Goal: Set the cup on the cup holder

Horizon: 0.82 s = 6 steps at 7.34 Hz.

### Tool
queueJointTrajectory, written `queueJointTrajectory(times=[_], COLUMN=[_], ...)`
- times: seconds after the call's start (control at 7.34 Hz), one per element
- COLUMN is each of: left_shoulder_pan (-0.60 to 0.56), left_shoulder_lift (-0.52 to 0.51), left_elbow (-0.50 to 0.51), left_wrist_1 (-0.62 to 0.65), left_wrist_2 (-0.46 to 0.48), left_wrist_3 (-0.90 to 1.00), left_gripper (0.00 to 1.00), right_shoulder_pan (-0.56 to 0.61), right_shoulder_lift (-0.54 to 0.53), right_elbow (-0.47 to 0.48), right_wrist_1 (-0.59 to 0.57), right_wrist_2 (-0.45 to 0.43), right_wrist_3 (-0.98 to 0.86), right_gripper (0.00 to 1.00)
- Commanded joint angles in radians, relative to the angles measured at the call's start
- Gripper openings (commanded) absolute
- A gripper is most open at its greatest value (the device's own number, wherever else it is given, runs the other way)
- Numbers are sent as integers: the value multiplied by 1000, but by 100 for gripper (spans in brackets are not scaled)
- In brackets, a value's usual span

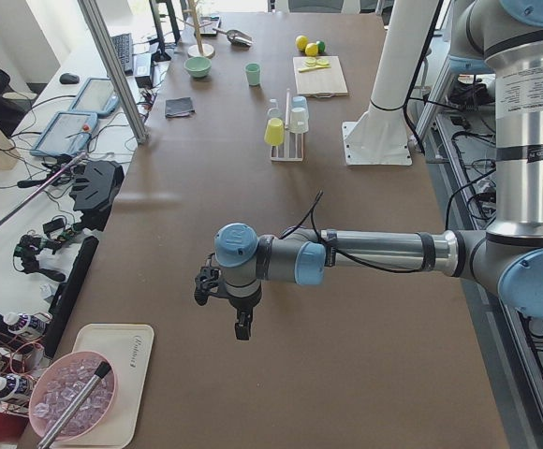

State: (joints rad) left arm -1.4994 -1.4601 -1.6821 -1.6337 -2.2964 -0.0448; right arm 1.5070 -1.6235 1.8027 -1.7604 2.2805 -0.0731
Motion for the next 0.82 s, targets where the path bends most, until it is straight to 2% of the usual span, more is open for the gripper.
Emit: queueJointTrajectory(times=[0.0,0.27,0.68], left_shoulder_pan=[-1,1,-1], left_shoulder_lift=[0,0,0], left_elbow=[-1,-4,-4], left_wrist_1=[0,0,0], left_wrist_2=[0,0,0], left_wrist_3=[0,-1,-1], left_gripper=[98,98,98], right_shoulder_pan=[-45,-143,-220], right_shoulder_lift=[2,2,13], right_elbow=[50,136,199], right_wrist_1=[-1,-2,-34], right_wrist_2=[-38,-157,-182], right_wrist_3=[-1,-2,-2], right_gripper=[100,100,100])
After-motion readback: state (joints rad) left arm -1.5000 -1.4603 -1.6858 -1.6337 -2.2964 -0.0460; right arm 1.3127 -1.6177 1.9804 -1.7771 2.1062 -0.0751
